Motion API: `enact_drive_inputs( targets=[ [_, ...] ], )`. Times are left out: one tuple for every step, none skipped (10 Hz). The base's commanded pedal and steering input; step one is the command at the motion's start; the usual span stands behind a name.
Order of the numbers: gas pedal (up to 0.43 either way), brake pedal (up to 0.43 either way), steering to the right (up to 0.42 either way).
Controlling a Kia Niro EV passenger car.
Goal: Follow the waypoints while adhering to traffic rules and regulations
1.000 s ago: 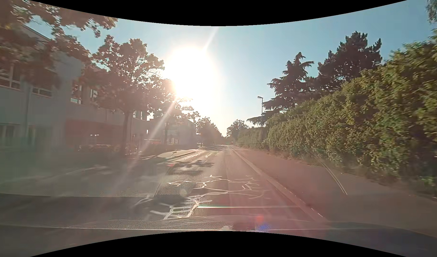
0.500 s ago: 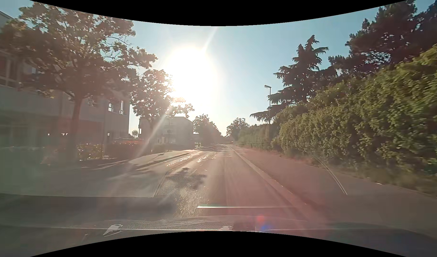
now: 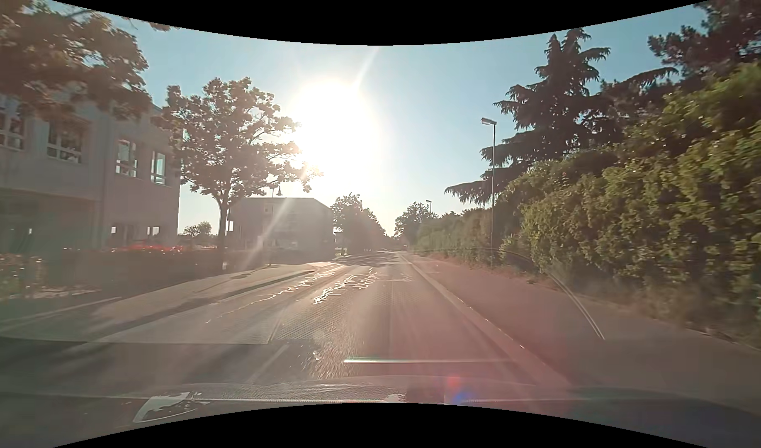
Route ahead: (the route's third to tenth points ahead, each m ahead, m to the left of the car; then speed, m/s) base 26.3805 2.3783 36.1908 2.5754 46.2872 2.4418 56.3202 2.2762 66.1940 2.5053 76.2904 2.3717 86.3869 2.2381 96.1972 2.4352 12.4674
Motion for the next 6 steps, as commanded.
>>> enact_drive_inputs(
  targets=[
    [0.098, 0.000, 0.001],
    [0.098, 0.000, 0.001],
    [0.098, 0.000, 0.001],
    [0.098, 0.000, 0.001],
    [0.098, 0.000, 0.001],
    [0.098, 0.000, 0.001]
  ],
)
